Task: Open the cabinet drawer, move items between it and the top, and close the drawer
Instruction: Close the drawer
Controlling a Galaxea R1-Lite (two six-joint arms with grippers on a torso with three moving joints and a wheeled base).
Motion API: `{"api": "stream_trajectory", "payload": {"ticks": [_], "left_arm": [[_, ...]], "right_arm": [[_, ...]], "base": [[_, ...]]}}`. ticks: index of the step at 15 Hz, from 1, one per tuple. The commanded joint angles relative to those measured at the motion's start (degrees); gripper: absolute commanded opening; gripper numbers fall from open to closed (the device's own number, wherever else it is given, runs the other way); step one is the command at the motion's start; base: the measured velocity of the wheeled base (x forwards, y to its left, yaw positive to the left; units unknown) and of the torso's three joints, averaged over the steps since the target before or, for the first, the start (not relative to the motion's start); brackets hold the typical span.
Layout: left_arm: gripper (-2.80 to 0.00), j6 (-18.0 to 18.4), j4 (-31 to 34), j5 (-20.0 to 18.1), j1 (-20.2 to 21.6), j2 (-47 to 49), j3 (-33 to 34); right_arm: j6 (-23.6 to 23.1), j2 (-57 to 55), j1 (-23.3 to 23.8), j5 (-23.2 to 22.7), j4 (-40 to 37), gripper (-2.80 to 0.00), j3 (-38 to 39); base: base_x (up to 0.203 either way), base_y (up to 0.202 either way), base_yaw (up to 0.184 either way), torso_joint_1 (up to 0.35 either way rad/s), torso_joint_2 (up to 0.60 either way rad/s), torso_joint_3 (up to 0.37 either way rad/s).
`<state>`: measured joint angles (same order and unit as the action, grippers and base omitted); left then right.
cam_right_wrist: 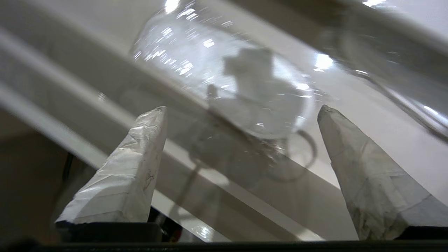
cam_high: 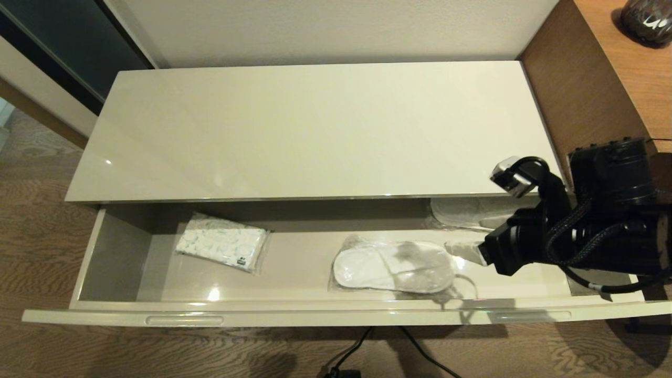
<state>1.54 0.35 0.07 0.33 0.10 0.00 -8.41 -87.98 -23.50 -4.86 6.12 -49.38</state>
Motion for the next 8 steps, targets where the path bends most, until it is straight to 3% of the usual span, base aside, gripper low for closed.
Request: {"api": "stream_trajectory", "payload": {"ticks": [1, 2, 5, 8], "left_arm": [[-2.8, 0.05, 0.0, 0.01, 0.02, 0.08, 0.0], [-2.8, 0.05, 0.0, 0.01, 0.02, 0.08, 0.0], [-2.8, 0.05, 0.0, 0.01, 0.02, 0.08, 0.0], [-2.8, 0.05, 0.0, 0.01, 0.02, 0.08, 0.0]], "right_arm": [[3.35, 6.13, 2.05, 6.45, -1.73, 0.0, -1.73], [4.12, 7.6, 3.35, 10.47, -2.95, 0.0, -2.0], [14.99, 8.41, 3.85, 21.22, -7.8, 0.0, -3.95], [18.68, 10.57, 4.41, 23.91, -13.74, 0.0, -6.24]], "base": [[0.0, 0.0, 0.0, 0.0, 0.0, 0.0], [0.0, 0.0, 0.0, 0.0, 0.0, 0.0], [0.0, 0.0, 0.0, 0.0, 0.0, 0.0], [0.0, 0.0, 0.0, 0.0, 0.0, 0.0]]}}
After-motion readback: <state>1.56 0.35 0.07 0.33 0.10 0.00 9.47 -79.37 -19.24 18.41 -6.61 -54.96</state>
